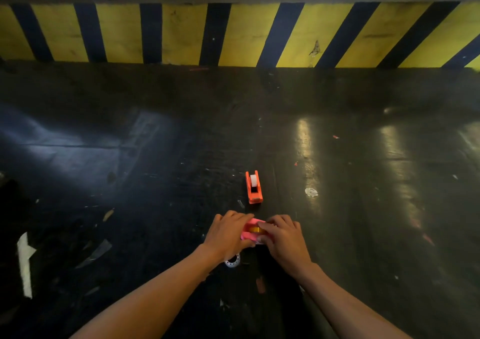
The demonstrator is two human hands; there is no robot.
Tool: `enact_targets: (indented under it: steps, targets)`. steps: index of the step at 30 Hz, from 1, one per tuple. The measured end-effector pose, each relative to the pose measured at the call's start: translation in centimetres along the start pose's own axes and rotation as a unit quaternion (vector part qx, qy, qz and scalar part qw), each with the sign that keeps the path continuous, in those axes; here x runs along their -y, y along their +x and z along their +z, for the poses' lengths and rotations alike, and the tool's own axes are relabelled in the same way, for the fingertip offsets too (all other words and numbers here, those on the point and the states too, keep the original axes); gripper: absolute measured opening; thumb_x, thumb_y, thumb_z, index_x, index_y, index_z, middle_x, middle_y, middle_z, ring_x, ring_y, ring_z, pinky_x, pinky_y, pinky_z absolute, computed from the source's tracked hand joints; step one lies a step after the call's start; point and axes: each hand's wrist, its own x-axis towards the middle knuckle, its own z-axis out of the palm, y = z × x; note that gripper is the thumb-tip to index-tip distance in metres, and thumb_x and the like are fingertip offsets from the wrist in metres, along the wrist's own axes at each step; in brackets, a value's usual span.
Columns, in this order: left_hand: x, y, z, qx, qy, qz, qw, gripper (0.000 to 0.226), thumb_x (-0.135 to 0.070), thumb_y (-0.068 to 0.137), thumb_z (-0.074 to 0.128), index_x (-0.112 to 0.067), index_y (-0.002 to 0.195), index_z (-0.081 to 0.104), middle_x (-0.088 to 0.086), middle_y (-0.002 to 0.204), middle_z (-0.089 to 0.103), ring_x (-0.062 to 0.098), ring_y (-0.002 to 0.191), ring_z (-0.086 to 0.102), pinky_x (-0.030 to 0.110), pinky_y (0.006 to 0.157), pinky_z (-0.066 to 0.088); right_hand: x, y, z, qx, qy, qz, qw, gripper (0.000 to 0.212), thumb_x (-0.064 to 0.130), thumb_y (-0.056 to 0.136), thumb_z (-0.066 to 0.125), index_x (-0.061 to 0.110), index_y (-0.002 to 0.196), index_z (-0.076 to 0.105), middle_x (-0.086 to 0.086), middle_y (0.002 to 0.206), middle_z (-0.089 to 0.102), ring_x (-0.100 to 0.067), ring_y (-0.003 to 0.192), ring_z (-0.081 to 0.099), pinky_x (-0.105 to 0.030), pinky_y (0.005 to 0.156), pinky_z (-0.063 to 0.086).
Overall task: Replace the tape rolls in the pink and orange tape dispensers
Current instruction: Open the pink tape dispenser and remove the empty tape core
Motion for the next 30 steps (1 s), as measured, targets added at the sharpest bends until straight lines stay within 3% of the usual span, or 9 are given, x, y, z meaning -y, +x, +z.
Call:
enact_targets:
  steps: [6,9,11,13,15,19,22,26,30]
  targets:
    - [0.0,-0.1,0.0,0.000,-0.024,-0.009,1.000,0.077,-0.050,0.089,0.068,-0.026,0.154,0.035,-0.003,0.155,0.046,0.017,0.143,0.038,0.046,0.117,0.031,0.7,1.0,-0.6,-0.011,0.002,0.005,1.000,0.022,0.034,0.098,0.060,0.029,0.117,0.071,0.007,0.111,0.068,-0.015,0.110,0.055,-0.028,0.085,0.027]
    - [0.0,-0.4,0.3,-0.007,-0.045,-0.013,0.999,0.077,-0.051,0.090,0.067,-0.026,0.154,0.034,-0.003,0.157,0.045,0.016,0.144,0.038,0.047,0.119,0.030,1.0,1.0,-0.4,-0.006,-0.035,-0.021,0.999,0.023,0.034,0.100,0.055,0.026,0.116,0.069,0.005,0.115,0.067,-0.016,0.110,0.056,-0.031,0.090,0.033]
    - [0.0,-0.5,0.4,-0.011,-0.038,-0.015,0.999,0.077,-0.051,0.090,0.067,-0.027,0.155,0.033,-0.003,0.157,0.044,0.016,0.144,0.038,0.048,0.119,0.031,1.1,0.6,-0.1,-0.011,-0.056,-0.025,0.998,0.022,0.033,0.096,0.063,0.022,0.113,0.069,0.001,0.111,0.070,-0.019,0.105,0.061,-0.035,0.092,0.040]
    - [-0.1,-0.6,0.4,-0.021,-0.032,-0.020,0.999,0.077,-0.051,0.089,0.068,-0.028,0.154,0.034,-0.004,0.155,0.046,0.017,0.143,0.041,0.049,0.118,0.031,1.6,0.3,0.0,-0.044,-0.058,-0.025,0.997,0.025,0.032,0.086,0.074,0.017,0.107,0.072,-0.001,0.101,0.073,-0.021,0.095,0.067,-0.037,0.086,0.049]
    - [0.0,-0.6,0.5,-0.025,-0.034,-0.022,0.999,0.076,-0.051,0.088,0.069,-0.030,0.153,0.035,-0.005,0.153,0.049,0.017,0.141,0.042,0.051,0.117,0.031,2.0,0.3,-0.2,-0.082,-0.043,-0.016,0.996,0.025,0.032,0.087,0.069,0.016,0.105,0.072,-0.001,0.099,0.073,-0.020,0.093,0.067,-0.037,0.085,0.050]
    - [0.0,-0.7,0.4,-0.009,-0.038,-0.025,0.999,0.086,-0.051,0.088,0.068,-0.027,0.158,0.024,-0.001,0.160,0.040,0.019,0.149,0.031,0.052,0.119,0.027,1.6,-0.4,-1.1,-0.091,0.067,0.100,0.989,0.018,0.035,0.097,0.063,0.025,0.111,0.069,0.011,0.104,0.065,-0.005,0.099,0.053,-0.027,0.091,0.035]
    - [-0.3,-1.2,0.4,-0.023,-0.051,-0.030,0.998,0.090,-0.049,0.088,0.067,-0.026,0.160,0.017,0.000,0.167,0.023,0.021,0.155,0.014,0.053,0.123,0.019,1.4,-1.2,-1.7,-0.106,0.206,0.176,0.957,0.013,0.038,0.091,0.071,0.030,0.101,0.066,0.013,0.098,0.064,-0.007,0.096,0.059,-0.027,0.087,0.048]
    - [-1.8,-2.8,0.8,-0.144,-0.136,-0.004,0.980,0.062,-0.038,0.092,0.066,-0.033,0.148,0.039,-0.005,0.148,0.044,0.013,0.136,0.040,0.039,0.113,0.038,2.3,-1.5,-2.9,-0.068,0.401,0.253,0.878,0.013,0.034,0.088,0.076,0.025,0.094,0.069,0.005,0.096,0.072,-0.009,0.094,0.067,-0.021,0.075,0.050]
    - [-3.6,-3.8,0.7,-0.174,-0.253,0.033,0.951,0.045,-0.021,0.092,0.070,-0.030,0.133,0.054,-0.006,0.130,0.057,0.007,0.116,0.060,0.032,0.100,0.055,3.0,-1.4,-3.4,-0.041,0.460,0.246,0.852,0.006,0.022,0.089,0.076,0.019,0.093,0.073,-0.002,0.093,0.077,-0.018,0.093,0.072,-0.032,0.081,0.057]
